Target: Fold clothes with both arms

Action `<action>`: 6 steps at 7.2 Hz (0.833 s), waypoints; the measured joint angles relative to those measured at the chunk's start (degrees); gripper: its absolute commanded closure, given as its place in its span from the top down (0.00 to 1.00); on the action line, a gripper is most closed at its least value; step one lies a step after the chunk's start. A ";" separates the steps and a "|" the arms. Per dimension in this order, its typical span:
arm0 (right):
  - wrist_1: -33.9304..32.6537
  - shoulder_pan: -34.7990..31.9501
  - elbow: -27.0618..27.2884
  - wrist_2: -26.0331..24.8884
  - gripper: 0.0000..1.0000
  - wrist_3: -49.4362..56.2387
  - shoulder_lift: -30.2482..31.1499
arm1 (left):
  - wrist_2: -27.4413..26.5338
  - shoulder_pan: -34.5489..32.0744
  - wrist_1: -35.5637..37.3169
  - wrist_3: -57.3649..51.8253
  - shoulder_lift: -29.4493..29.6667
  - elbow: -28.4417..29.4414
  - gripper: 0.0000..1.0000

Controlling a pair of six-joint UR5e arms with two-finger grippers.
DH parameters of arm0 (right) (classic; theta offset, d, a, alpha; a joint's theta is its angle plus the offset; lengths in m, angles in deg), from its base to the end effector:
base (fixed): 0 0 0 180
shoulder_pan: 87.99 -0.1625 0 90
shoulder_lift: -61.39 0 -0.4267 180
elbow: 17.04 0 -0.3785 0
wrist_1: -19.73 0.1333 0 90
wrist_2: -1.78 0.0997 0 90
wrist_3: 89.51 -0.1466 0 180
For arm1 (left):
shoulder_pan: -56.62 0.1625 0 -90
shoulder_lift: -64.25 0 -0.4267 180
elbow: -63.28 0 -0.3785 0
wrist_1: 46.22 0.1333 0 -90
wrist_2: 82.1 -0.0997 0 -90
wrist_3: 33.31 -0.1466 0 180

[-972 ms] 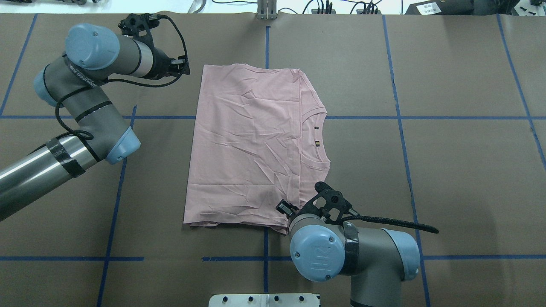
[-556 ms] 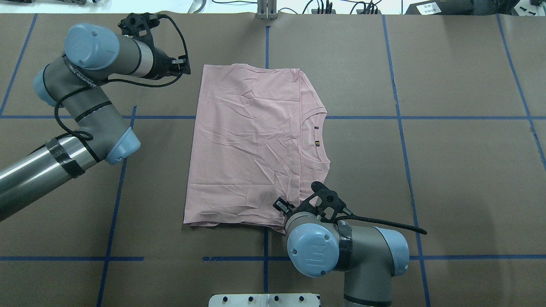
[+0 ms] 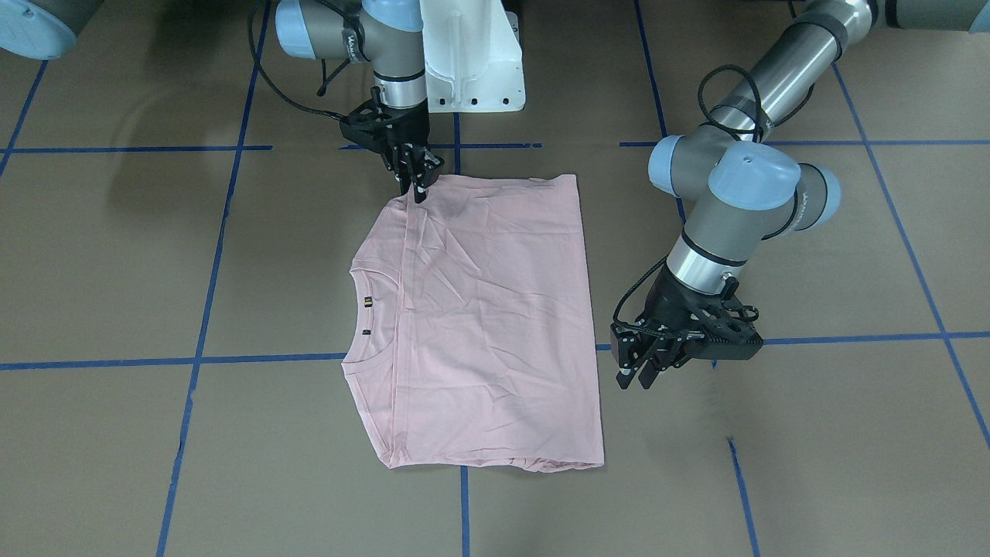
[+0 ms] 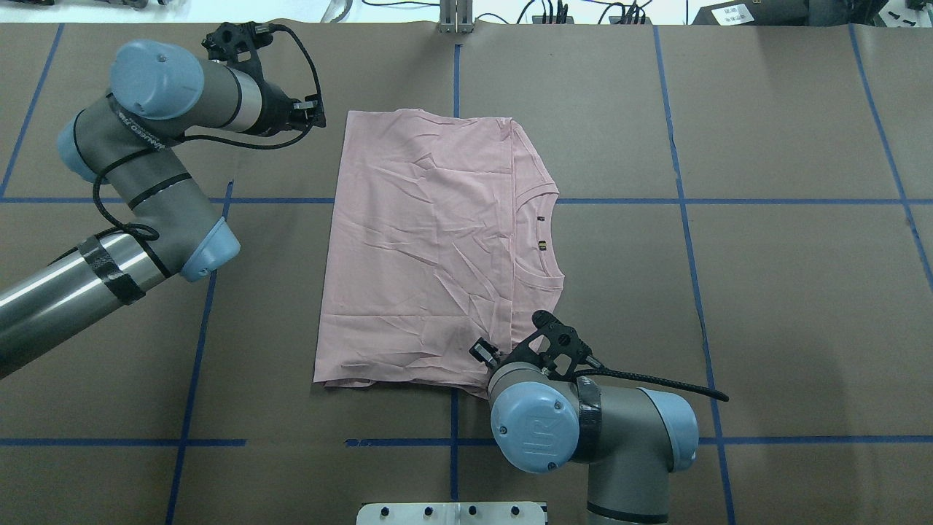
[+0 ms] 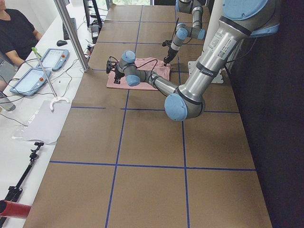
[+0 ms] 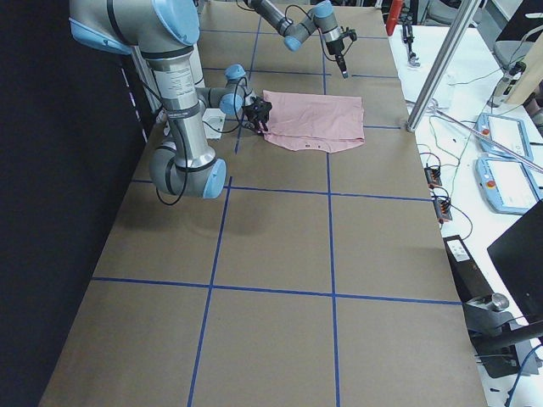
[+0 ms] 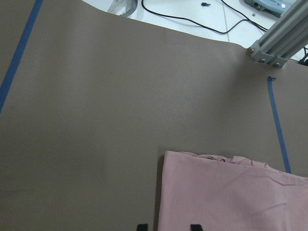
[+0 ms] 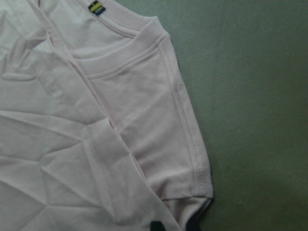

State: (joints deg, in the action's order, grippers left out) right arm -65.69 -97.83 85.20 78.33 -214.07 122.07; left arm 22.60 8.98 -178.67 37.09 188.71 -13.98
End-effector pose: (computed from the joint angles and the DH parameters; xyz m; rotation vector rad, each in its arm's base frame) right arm -0.6257 -0.2784 0.3103 0.0466 -0.8559 0.8230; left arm 0.4439 -0.6294 0.3463 0.4271 1.0574 -0.2918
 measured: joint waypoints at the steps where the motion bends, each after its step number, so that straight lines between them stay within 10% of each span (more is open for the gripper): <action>1: -0.42 -0.01 0.29 0.00 0.00 0.03 0.01 | -0.02 -0.01 0.00 0.00 0.00 0.00 0.41; 4: -2.46 0.27 2.59 -0.22 0.00 0.15 0.76 | 0.10 0.34 2.04 3.89 -0.65 -2.97 0.42; 6: -2.71 1.35 6.16 -0.99 0.00 0.18 2.10 | -1.53 6.46 10.33 14.67 -7.46 -17.38 0.43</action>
State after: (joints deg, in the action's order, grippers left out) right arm -68.40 -96.48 91.36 77.34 -213.88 124.17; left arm 21.07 15.44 -168.34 51.76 181.24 -31.36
